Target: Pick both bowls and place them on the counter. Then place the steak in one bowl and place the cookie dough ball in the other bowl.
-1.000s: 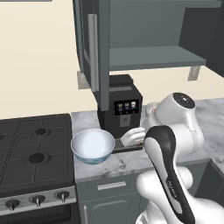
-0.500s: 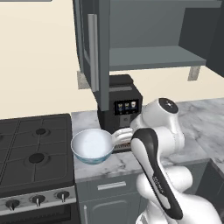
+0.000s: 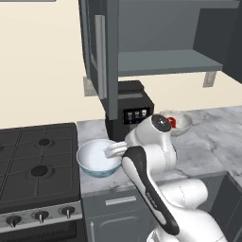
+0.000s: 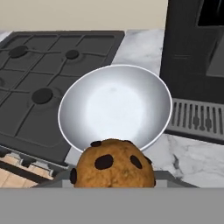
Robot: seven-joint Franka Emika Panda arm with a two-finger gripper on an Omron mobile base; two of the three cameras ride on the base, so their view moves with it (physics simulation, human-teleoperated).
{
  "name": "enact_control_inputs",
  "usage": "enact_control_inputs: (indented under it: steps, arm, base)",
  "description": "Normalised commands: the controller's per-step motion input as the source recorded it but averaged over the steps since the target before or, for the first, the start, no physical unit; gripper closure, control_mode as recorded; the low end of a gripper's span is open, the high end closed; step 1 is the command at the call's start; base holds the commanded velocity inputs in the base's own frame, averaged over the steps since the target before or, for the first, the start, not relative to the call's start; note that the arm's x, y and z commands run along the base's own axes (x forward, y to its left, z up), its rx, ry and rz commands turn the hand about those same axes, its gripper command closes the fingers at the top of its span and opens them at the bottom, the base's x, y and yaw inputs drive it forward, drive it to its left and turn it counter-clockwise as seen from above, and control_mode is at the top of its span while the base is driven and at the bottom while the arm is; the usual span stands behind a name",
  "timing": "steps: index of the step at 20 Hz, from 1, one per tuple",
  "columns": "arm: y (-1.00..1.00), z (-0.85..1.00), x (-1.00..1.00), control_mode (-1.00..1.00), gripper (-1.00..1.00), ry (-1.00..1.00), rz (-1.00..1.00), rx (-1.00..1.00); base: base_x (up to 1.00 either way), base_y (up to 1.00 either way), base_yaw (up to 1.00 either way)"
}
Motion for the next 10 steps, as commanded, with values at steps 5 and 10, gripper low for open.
enact_control_inputs:
  steps: [5,10]
  arm:
    - [0.29,-0.24,0.32,-1.00,1.00,0.00,0.00,-0.07]
    - [0.27,-0.26,0.26,-1.00,1.00,0.00,0.00,-0.05]
  base:
    - [0.00,0.00,0.00]
    - [0.00,0.00,0.00]
